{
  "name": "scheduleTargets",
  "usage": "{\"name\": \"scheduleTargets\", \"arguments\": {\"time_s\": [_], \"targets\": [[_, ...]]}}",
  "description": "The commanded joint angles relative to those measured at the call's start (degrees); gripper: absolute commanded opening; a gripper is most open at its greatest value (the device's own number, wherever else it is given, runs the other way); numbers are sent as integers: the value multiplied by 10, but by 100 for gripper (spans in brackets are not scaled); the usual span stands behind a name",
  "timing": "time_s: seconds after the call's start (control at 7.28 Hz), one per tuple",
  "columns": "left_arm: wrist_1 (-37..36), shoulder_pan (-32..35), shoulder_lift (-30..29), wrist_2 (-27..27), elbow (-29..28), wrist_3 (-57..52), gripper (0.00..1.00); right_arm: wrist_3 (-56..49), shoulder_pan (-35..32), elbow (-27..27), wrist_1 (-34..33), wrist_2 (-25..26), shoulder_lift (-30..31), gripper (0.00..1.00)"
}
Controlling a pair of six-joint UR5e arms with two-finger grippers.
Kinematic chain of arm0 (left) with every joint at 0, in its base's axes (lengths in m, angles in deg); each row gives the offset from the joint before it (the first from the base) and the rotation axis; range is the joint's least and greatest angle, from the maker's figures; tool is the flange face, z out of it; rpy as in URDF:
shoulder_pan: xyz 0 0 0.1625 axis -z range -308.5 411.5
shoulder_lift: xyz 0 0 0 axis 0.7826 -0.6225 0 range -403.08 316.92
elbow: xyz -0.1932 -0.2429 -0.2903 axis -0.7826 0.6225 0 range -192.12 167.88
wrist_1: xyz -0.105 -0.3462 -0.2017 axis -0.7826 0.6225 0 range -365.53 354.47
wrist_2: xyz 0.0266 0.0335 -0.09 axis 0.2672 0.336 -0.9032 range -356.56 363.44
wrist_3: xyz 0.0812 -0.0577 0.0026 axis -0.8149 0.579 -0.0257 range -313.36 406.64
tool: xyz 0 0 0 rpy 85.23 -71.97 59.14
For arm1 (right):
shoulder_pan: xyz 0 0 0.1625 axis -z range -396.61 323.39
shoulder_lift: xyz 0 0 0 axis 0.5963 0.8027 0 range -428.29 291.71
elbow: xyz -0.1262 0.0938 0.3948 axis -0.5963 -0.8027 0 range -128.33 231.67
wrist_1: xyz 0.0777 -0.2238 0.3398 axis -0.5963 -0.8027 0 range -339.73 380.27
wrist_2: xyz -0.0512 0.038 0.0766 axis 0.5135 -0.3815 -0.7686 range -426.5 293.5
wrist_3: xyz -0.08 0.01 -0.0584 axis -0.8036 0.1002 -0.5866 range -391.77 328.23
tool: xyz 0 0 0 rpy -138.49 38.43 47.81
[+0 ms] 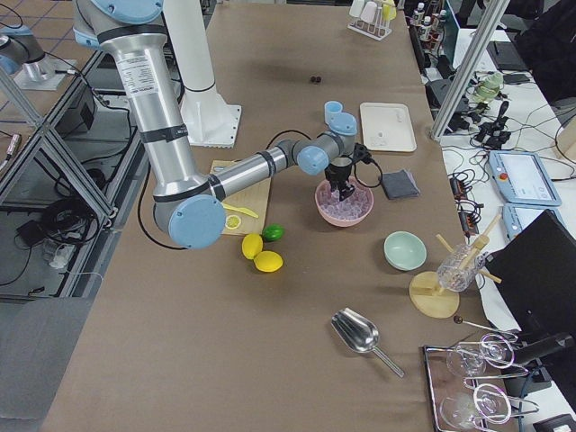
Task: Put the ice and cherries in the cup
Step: 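Reach the right gripper into the pink bowl and grasp an ice cube, then carry the ice cube with the right gripper over the light-blue cup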
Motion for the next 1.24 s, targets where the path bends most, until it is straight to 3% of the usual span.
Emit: {"name": "scheduleTargets", "arguments": {"time_s": [0.0, 0.27, 0.41, 0.55, 0.69, 0.96, 1.1], "targets": [[0, 0, -2, 0, 0, 0, 98, 3, 0, -7, 6, -8, -3, 16], [0, 0, -3, 0, -3, -1, 98, 1, -39, -3, -1, -56, -22, 14], [0, 0, -2, 0, -3, -1, 98, 2, -58, -4, -30, -77, -48, 14], [1, 0, -2, 0, -3, -2, 98, 21, -59, 0, -110, -82, -105, 14], [0, 0, 0, -1, 0, -1, 98, 94, -39, 1, -130, -78, -147, 14], [0, 0, -3, -1, 0, -1, 98, 271, 59, -34, -135, 7, -260, 14], [0, 0, -4, -1, 1, -1, 98, 376, 112, -96, -130, 56, -328, 14]]}}
